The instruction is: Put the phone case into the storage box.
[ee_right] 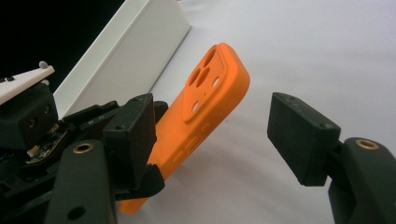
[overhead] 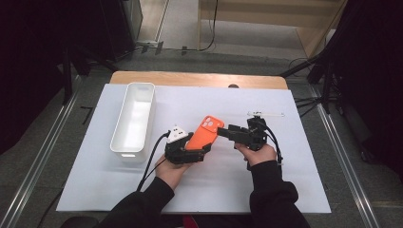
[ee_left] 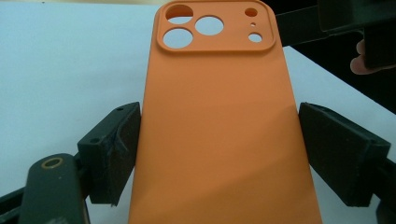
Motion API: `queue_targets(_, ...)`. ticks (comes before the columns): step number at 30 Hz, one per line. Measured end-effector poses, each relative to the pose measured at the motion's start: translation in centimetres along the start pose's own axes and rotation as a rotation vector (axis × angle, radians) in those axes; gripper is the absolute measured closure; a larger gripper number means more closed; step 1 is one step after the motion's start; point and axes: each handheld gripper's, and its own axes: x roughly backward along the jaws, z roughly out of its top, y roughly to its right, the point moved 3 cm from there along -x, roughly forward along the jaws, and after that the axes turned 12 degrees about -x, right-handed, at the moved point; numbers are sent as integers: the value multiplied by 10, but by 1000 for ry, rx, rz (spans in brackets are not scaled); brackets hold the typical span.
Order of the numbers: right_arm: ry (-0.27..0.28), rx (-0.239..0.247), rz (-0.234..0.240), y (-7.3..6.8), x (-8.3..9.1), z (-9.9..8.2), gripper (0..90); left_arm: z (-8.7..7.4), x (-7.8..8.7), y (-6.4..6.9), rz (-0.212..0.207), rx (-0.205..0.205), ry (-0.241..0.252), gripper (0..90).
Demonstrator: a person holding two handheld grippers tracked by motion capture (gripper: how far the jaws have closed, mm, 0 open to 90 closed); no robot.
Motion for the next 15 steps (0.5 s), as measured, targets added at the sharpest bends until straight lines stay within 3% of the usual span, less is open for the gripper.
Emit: queue_targets(15, -2, -33, -7, 3, -13, 4, 342, -1, -1, 2, -2, 13, 2, 165)
